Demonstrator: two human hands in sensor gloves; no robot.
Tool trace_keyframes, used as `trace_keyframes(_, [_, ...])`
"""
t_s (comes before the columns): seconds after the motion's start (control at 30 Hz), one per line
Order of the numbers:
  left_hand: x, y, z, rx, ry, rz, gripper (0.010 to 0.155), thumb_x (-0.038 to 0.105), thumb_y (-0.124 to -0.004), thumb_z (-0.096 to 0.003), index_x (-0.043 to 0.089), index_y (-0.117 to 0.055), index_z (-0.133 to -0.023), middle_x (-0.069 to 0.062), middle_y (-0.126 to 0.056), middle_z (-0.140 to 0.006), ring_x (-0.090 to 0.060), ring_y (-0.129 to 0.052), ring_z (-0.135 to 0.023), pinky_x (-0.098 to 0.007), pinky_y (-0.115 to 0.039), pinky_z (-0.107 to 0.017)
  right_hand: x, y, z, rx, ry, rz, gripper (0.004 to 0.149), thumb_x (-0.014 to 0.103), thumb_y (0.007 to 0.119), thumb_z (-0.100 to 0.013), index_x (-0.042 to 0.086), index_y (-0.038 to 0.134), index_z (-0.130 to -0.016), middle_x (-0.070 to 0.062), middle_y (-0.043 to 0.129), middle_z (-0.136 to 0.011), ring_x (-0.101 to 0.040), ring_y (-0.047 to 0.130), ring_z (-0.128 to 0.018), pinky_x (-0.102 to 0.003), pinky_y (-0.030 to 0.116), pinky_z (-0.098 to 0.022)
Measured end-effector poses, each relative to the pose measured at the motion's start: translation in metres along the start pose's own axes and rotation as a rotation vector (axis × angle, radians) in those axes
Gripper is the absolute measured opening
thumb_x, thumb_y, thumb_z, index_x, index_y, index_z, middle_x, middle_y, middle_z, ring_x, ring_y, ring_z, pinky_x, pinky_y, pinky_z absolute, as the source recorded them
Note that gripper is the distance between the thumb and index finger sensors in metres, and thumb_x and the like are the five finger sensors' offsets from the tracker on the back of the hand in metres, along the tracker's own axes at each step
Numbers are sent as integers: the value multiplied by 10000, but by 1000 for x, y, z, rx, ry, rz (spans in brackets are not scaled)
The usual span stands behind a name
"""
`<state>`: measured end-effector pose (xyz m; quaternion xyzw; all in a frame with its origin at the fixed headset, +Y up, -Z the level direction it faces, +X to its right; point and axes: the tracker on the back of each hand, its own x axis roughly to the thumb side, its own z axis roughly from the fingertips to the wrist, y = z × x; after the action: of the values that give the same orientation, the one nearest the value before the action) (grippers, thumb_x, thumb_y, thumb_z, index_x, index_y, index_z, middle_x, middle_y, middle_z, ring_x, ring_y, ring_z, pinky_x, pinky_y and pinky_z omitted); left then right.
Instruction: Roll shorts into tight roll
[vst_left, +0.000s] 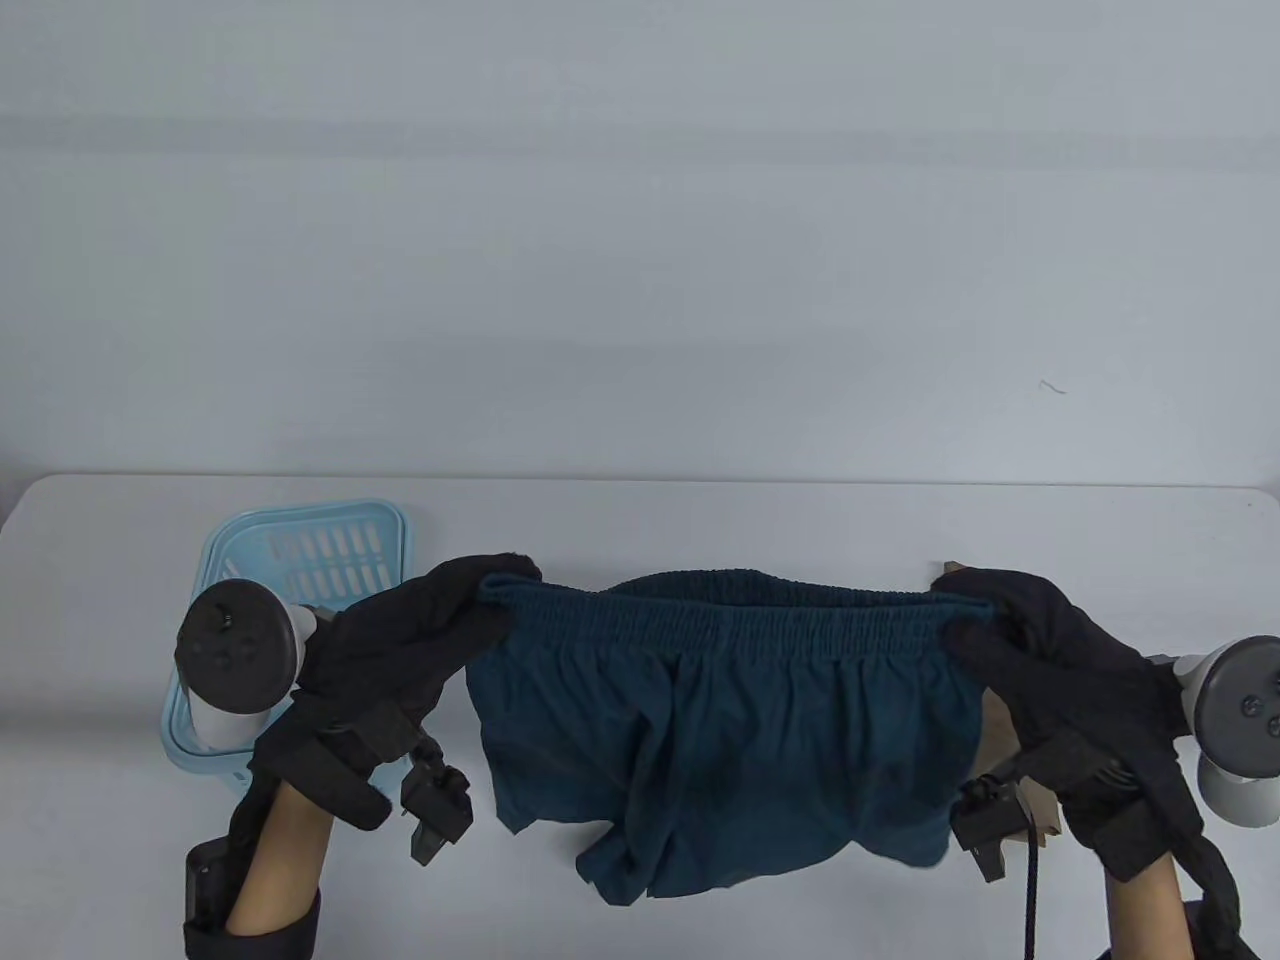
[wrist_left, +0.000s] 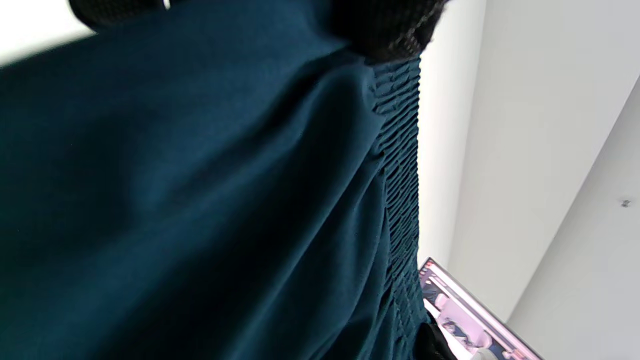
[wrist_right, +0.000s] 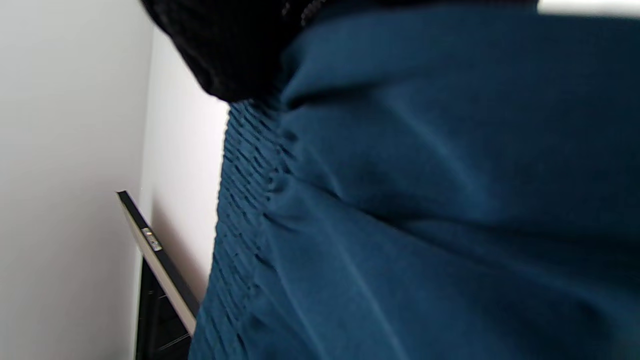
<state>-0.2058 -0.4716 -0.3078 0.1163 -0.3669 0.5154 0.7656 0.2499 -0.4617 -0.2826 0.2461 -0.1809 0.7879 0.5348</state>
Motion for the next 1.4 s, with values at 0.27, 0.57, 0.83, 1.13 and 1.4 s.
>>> trace_keyframes(0.27, [-10,9,-24,-13,135,6,449,329,-672,-571,127,-737,-967,-94,-957,-811,-269,-1006,-700,-676,-605,-681,-12,-4,-32,46,105,0,436,341,768,-494,145,788,-882,-104,955,-736,-186,1013,-457,-404,811,-456])
trace_keyframes(0.57, [-137,-12,-89,28,533,-230,427,283,-673,-535,193,-742,-947,-93,-901,-911,-334,-926,-829,-751,-432,-680,-143,37,-96,-27,458,159,408,249,739,-502,204,750,-907,-96,864,-889,-273,949,-678,-503,711,-596])
trace_keyframes(0.83, [-52,19,-106,324,227,-332,427,317,-656,-533,347,-715,-954,22,-793,-1071,-288,-738,-1072,-660,-256,-765,-56,13,-112,-311,-13,209,395,264,737,-495,329,752,-885,25,799,-996,-223,826,-914,-562,521,-746])
trace_keyframes(1.13, [-90,-38,-36,-9,360,-555,427,257,-680,-520,257,-764,-939,-77,-861,-1007,-372,-813,-982,-681,-314,-717,-121,41,-39,7,143,346,390,229,764,-473,293,799,-856,-13,835,-975,-276,834,-914,-580,532,-724])
trace_keyframes(1.4, [-172,-147,36,-560,594,-862,429,245,-676,-518,235,-767,-937,-95,-875,-988,-389,-828,-959,-693,-315,-700,-215,111,53,372,360,584,389,214,768,-465,275,809,-847,-30,842,-965,-303,828,-915,-586,542,-709])
